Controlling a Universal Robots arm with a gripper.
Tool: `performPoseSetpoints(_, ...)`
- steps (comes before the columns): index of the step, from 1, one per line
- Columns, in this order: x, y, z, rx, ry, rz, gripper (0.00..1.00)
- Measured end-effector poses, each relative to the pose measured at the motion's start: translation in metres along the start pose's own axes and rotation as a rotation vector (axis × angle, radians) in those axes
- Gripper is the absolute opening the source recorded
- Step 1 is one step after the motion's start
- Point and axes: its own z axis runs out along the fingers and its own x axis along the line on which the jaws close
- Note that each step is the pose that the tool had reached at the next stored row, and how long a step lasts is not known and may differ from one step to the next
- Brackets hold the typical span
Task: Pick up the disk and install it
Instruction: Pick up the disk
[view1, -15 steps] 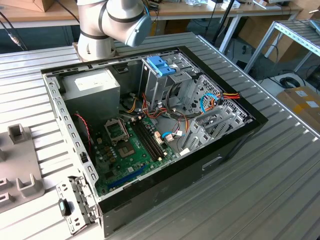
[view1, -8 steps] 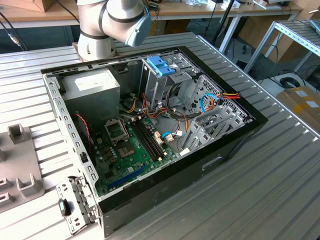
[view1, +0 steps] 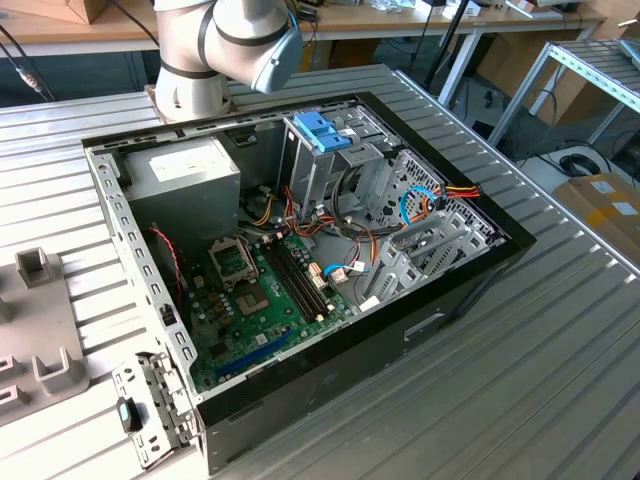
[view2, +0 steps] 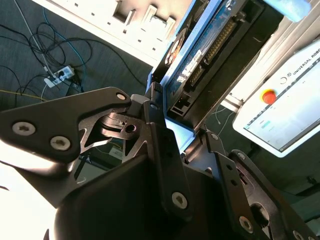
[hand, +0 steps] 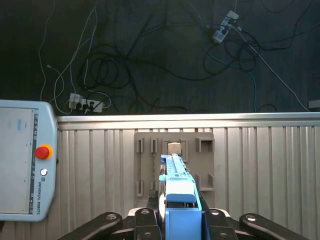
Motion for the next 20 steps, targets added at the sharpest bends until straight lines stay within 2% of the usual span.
performPoseSetpoints(20, 0.0012, -0.0125, -0.0002, 0.0, 0.0012, 0.0, 0.37)
